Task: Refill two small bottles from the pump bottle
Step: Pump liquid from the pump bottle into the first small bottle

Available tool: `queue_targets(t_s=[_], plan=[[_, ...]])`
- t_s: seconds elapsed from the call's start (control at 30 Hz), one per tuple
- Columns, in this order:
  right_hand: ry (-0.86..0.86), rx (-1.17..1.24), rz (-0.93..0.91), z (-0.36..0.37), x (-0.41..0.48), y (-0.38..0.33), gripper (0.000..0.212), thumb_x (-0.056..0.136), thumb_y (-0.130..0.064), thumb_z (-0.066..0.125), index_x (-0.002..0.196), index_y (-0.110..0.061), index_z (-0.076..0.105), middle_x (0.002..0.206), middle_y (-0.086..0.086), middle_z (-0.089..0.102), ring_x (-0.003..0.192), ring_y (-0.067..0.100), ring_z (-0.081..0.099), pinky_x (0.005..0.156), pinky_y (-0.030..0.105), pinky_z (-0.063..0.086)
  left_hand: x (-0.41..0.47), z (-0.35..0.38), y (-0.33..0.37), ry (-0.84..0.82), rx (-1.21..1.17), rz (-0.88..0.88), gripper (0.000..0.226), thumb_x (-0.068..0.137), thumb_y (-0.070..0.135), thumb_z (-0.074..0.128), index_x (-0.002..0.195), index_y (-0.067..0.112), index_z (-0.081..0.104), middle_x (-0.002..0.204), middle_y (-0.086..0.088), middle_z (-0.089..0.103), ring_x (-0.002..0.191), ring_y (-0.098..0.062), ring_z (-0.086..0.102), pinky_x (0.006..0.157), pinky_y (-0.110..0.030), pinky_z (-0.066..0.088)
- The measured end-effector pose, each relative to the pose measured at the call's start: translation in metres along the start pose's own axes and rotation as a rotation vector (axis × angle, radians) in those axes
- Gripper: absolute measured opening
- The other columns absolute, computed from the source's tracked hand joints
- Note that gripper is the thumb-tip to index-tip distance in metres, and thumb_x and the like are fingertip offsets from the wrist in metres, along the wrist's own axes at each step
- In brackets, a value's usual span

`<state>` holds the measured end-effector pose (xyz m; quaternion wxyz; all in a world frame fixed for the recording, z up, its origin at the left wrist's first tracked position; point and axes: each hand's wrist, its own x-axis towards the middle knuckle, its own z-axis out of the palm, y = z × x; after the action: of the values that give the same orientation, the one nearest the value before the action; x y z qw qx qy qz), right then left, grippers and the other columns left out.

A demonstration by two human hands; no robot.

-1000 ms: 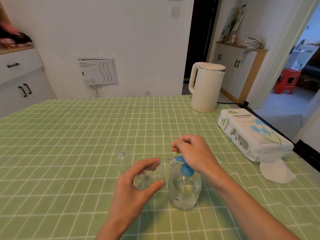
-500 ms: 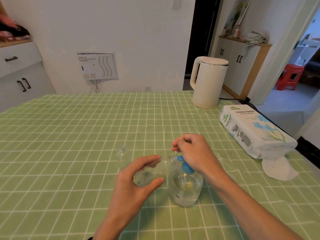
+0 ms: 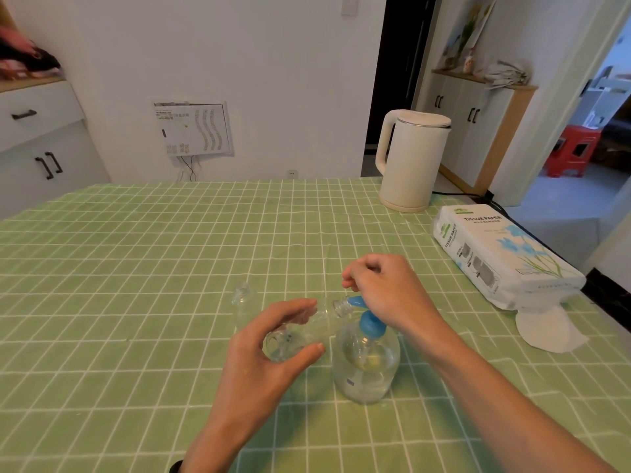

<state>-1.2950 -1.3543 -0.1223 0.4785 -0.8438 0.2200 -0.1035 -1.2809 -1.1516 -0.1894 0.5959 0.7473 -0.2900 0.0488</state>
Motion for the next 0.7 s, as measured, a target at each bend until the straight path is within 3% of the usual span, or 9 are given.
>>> queue_targets(t_s=[0.1, 0.2, 0.37, 0.53, 0.7], plan=[[0.014, 0.031, 0.009, 0.003, 0.0, 0.0019, 0.028, 0.096, -0.021, 0.057, 0.08, -0.02, 0.079, 0.083, -0.002, 0.081, 0.092, 0.027, 0.077, 0.091, 0.053, 0.063, 0.0005, 0.0011, -0.0004, -0.004, 0.0, -0.003, 0.054, 0.076, 0.011, 0.092, 0.12, 0.035, 0.074, 0.117, 0.021, 0.078, 0.114, -0.005, 0.072, 0.097, -0.009, 0.05], [0.016, 0.003, 0.022, 0.0075, 0.0003, 0.0064, 0.032, 0.098, -0.018, 0.054, 0.077, -0.024, 0.078, 0.079, -0.014, 0.078, 0.088, 0.015, 0.077, 0.092, 0.046, 0.062, 0.0006, 0.0025, -0.0018, -0.001, 0.005, -0.015, 0.054, 0.075, 0.008, 0.092, 0.119, 0.033, 0.075, 0.114, 0.021, 0.078, 0.113, -0.003, 0.072, 0.095, -0.006, 0.049], [0.045, -0.001, -0.001, 0.0086, -0.0008, 0.0085, 0.032, 0.1, -0.02, 0.054, 0.078, -0.026, 0.077, 0.077, -0.016, 0.077, 0.082, 0.005, 0.074, 0.087, 0.037, 0.062, -0.0008, 0.0037, -0.0029, -0.005, 0.005, -0.026, 0.054, 0.074, 0.008, 0.092, 0.119, 0.032, 0.075, 0.114, 0.022, 0.078, 0.112, -0.001, 0.072, 0.094, -0.005, 0.049], [0.023, 0.007, 0.015, 0.0038, -0.0026, 0.003, 0.027, 0.097, -0.022, 0.056, 0.082, -0.02, 0.079, 0.082, -0.005, 0.08, 0.089, 0.022, 0.077, 0.089, 0.046, 0.063, -0.0012, 0.0032, -0.0019, 0.0, 0.002, -0.027, 0.054, 0.074, 0.008, 0.092, 0.119, 0.032, 0.075, 0.114, 0.021, 0.078, 0.112, -0.002, 0.072, 0.094, -0.005, 0.048], [0.019, -0.014, 0.001, 0.0004, -0.0005, 0.0009, 0.027, 0.097, -0.024, 0.056, 0.083, -0.019, 0.079, 0.083, -0.004, 0.081, 0.089, 0.019, 0.077, 0.088, 0.043, 0.064, -0.0005, 0.0016, -0.0002, 0.003, -0.002, -0.024, 0.053, 0.075, 0.008, 0.092, 0.119, 0.033, 0.075, 0.114, 0.02, 0.078, 0.113, -0.002, 0.072, 0.095, -0.006, 0.049]])
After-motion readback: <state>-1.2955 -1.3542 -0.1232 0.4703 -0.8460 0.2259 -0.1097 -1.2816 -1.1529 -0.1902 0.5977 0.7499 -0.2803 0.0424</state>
